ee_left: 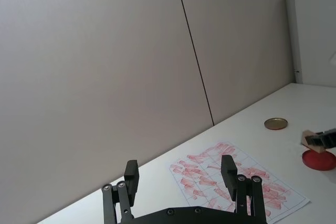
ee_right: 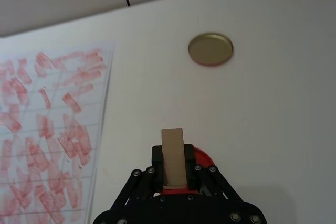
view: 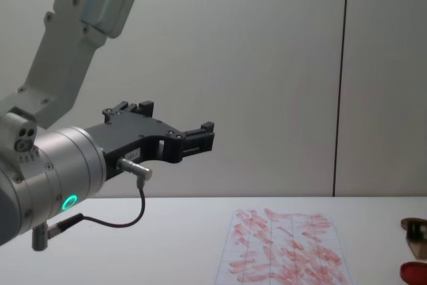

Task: Use the one hand to pick up the stamp and affix it onto the A4 paper.

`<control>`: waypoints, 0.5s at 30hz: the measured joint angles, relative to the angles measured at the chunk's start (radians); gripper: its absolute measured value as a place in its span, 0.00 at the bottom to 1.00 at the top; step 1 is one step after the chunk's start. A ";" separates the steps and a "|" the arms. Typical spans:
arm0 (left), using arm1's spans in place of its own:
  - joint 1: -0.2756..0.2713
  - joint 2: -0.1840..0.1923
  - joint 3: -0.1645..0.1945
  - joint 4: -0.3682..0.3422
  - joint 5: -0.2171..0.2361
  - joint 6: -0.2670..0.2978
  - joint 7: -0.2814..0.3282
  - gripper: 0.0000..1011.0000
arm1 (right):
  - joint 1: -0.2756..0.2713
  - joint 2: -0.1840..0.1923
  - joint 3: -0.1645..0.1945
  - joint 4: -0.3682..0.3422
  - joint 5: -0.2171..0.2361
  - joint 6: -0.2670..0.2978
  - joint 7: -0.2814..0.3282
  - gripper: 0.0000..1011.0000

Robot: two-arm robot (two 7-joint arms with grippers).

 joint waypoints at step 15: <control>0.000 0.000 0.000 0.000 0.000 0.000 0.000 0.98 | -0.055 -0.001 -0.027 -0.259 -0.061 0.045 0.028 0.22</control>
